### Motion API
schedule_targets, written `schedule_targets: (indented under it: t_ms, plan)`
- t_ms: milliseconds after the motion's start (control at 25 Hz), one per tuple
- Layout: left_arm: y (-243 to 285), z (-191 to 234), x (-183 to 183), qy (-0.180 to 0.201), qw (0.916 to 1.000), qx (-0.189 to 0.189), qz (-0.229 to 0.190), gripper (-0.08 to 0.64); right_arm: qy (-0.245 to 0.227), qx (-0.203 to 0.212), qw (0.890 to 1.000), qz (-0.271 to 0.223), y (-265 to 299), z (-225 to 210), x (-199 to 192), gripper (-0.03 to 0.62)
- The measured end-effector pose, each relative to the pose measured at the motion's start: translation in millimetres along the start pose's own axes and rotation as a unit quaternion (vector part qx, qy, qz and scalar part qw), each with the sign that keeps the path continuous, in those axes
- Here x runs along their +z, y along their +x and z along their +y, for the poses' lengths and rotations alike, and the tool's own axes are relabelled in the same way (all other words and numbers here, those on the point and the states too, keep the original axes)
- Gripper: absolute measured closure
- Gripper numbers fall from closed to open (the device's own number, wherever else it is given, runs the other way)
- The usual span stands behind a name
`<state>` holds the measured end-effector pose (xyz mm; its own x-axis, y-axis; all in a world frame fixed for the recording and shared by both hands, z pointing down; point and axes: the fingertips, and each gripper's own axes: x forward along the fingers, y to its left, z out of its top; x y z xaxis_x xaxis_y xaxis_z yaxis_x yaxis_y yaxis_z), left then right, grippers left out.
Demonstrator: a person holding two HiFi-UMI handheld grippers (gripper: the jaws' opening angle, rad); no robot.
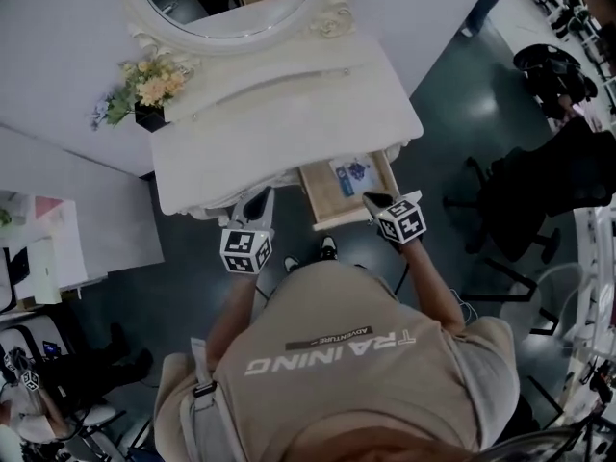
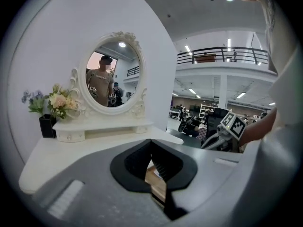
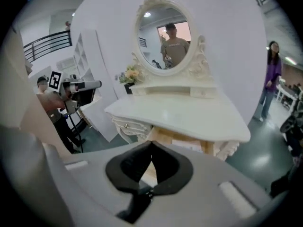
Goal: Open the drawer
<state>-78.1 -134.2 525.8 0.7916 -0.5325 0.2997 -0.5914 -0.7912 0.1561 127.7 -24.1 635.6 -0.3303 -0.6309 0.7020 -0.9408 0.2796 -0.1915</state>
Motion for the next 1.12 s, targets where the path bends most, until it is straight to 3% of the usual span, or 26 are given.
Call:
schedule_targets:
  t_ms: [200, 360, 480, 800, 1000, 1120]
  plan:
    - [-12.4, -5.1, 52.2, 0.036, 0.9983, 0.036, -0.027, 0.561, -0.073, 0.018, 0.993, -0.094, -26.1, 20.5, 91.9, 0.589]
    - [-34.1, -2.9, 79.6, 0.057, 0.9949, 0.064, -0.052, 0.561, -0.114, 0.022, 0.977, -0.18, -47.9, 47.1, 157.5, 0.589]
    - [-48.3, 1.2, 89.0, 0.049, 0.9932, 0.077, -0.072, 0.561, -0.116, 0.035, 0.964, -0.237, -57.1, 65.1, 193.5, 0.589]
    - [-78.1, 18.6, 110.0, 0.027, 0.988, 0.106, -0.109, 0.561, -0.154, 0.065, 0.938, -0.303, -77.8, 119.7, 252.9, 0.589]
    - [-86.9, 27.3, 130.1, 0.06, 0.9829, 0.113, -0.133, 0.561, -0.182, 0.044, 0.925, -0.33, -88.6, 130.6, 268.1, 0.589]
    - [-86.3, 32.5, 129.4, 0.079, 0.981, 0.12, -0.131, 0.561, -0.174, 0.031, 0.925, -0.336, -88.7, 125.0, 269.3, 0.589]
